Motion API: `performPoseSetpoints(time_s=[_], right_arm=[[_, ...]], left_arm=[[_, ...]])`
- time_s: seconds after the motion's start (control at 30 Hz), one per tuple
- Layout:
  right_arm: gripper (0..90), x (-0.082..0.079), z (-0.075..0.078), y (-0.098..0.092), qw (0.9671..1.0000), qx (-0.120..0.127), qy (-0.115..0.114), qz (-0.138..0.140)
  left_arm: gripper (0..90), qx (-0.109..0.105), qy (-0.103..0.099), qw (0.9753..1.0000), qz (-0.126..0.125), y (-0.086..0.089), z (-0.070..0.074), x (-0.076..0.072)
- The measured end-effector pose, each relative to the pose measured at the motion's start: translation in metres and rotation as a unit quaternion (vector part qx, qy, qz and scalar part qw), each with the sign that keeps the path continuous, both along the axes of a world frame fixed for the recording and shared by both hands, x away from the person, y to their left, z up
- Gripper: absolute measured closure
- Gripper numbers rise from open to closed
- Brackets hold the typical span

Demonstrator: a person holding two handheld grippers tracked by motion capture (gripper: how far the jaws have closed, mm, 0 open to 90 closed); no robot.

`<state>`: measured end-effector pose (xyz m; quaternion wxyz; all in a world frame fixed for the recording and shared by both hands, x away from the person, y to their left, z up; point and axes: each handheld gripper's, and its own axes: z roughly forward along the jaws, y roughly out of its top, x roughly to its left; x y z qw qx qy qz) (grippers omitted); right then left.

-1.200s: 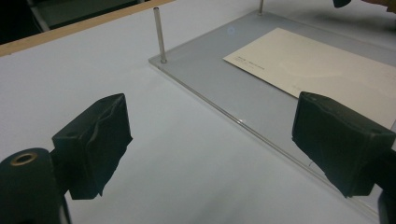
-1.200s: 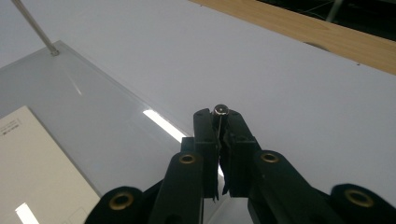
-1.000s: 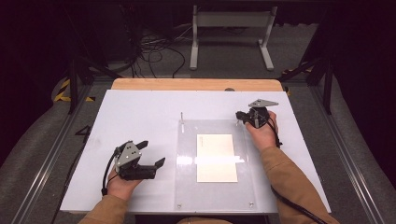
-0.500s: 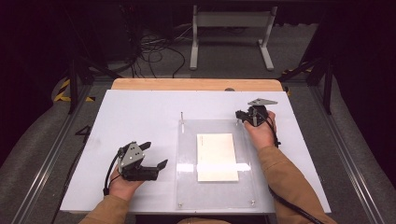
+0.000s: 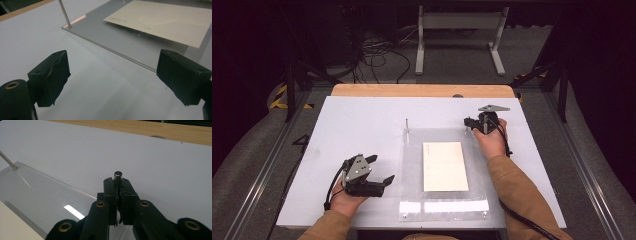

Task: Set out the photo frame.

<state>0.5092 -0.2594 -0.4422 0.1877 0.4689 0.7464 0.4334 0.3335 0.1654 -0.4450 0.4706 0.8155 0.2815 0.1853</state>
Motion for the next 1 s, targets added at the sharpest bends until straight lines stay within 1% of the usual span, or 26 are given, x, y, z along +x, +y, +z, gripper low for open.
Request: performPoseSetpoints(time_s=[0.13,0.23,0.3,0.33,0.37,0.43,0.5,0.53,0.57,0.63,0.7,0.73,0.83,0.87,0.9,0.93,1.0], right_arm=[[85.4,0.002,-0.001,-0.001,0.9999,0.011,0.004,-0.001],[85.4,0.003,-0.001,-0.001,0.9998,0.015,0.008,-0.003],[85.4,0.004,-0.001,-0.001,0.9998,0.015,0.009,-0.003],[85.4,0.004,-0.001,-0.001,0.9998,0.016,0.009,-0.003],[85.4,0.004,-0.002,-0.002,0.9998,0.017,0.009,-0.002],[85.4,0.005,-0.002,-0.002,0.9998,0.019,0.008,-0.003],[85.4,0.005,-0.002,-0.002,0.9998,0.02,0.008,-0.003],[85.4,0.005,-0.002,-0.002,0.9998,0.02,0.008,-0.003],[85.4,0.005,-0.002,-0.002,0.9997,0.021,0.01,-0.003],[85.3,0.005,-0.002,-0.001,0.9997,0.02,0.012,-0.004],[85.4,0.005,-0.002,-0.001,0.9997,0.019,0.014,-0.004],[85.3,0.006,-0.002,-0.001,0.9997,0.019,0.014,-0.004],[85.3,0.005,-0.002,-0.001,0.9997,0.02,0.014,-0.004],[85.2,0.005,-0.002,-0.001,0.9997,0.02,0.014,-0.004],[85.2,0.005,-0.003,-0.002,0.9997,0.02,0.013,-0.004],[85.2,0.006,-0.003,-0.001,0.9997,0.02,0.013,-0.004],[85.2,0.006,-0.003,-0.001,0.9996,0.02,0.016,-0.007]], left_arm=[[11.6,0.002,0.005,0.9999,-0.015,0.0,-0.002,-0.005],[11.6,0.013,0.007,0.9995,-0.027,-0.003,-0.004,-0.007],[11.5,0.026,0.005,0.9991,-0.034,-0.007,-0.006,-0.009],[11.5,0.036,0.002,0.9985,-0.04,-0.009,-0.007,-0.009],[10.8,0.052,-0.002,0.9974,-0.049,-0.012,-0.01,-0.01],[10.8,0.071,-0.004,0.9959,-0.056,-0.015,-0.014,-0.01],[10.9,0.081,-0.003,0.9948,-0.061,-0.018,-0.016,-0.011],[11.1,0.081,-0.003,0.9948,-0.061,-0.018,-0.016,-0.011],[11.4,0.085,0.0,0.9941,-0.068,-0.02,-0.016,-0.011],[11.4,0.102,-0.009,0.9918,-0.077,-0.025,-0.017,-0.013],[11.3,0.112,-0.015,0.9906,-0.076,-0.029,-0.016,-0.015],[11.3,0.118,-0.02,0.9896,-0.08,-0.03,-0.016,-0.016],[11.2,0.12,-0.046,0.9884,-0.081,-0.035,-0.014,-0.021],[11.2,0.123,-0.059,0.9871,-0.084,-0.036,-0.012,-0.022],[11.3,0.131,-0.067,0.9855,-0.083,-0.037,-0.011,-0.024],[11.2,0.13,-0.078,0.9845,-0.088,-0.038,-0.01,-0.026],[11.3,0.127,-0.088,0.9829,-0.1,-0.04,-0.009,-0.029]])
